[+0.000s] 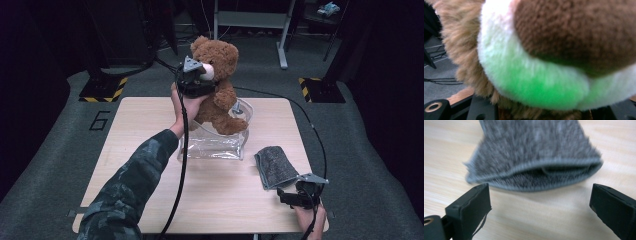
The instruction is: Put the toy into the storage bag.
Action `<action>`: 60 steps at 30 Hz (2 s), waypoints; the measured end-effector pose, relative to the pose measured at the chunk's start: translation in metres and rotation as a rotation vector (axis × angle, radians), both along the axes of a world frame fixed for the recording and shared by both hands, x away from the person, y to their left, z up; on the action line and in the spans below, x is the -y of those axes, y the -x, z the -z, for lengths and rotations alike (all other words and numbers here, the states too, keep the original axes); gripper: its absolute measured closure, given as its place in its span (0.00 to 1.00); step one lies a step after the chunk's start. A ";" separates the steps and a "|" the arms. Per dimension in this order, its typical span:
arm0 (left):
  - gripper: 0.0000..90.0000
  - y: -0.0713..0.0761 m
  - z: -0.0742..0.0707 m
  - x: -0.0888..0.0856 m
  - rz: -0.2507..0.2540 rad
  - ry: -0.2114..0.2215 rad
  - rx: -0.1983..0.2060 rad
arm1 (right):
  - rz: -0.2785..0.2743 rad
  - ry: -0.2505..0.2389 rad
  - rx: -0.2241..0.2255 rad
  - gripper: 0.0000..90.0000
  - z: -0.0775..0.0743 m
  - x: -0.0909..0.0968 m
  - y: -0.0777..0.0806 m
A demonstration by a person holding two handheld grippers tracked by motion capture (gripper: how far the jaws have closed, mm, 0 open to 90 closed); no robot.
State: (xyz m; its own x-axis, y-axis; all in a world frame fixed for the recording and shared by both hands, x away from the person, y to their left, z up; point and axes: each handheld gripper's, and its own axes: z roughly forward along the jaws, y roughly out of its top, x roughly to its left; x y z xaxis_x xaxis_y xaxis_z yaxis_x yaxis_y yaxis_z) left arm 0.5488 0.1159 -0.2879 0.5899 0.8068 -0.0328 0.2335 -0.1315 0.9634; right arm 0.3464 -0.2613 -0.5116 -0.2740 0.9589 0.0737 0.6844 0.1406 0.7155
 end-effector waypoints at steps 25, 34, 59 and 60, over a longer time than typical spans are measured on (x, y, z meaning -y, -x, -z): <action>0.43 0.001 0.003 -0.007 0.019 -0.005 -0.014 | -0.242 -0.152 0.078 0.21 -0.152 -0.073 -0.154; 0.44 0.002 0.002 -0.005 0.023 -0.025 -0.006 | -0.241 -0.168 0.031 0.29 -0.155 -0.095 -0.186; 0.47 0.007 0.001 -0.017 0.023 -0.076 0.039 | -0.201 -0.040 0.004 0.32 -0.143 -0.085 -0.198; 0.47 0.008 0.000 -0.017 0.029 -0.085 0.040 | -0.200 -0.035 0.009 0.32 -0.147 -0.089 -0.200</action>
State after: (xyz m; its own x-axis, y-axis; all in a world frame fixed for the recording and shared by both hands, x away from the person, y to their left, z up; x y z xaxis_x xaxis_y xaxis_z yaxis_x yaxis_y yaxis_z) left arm 0.5412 0.1326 -0.2883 0.6126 0.7881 0.0597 0.1896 -0.2198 0.9569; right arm 0.5468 -0.1722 -0.3642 -0.4597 0.8821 0.1024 0.6386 0.2483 0.7284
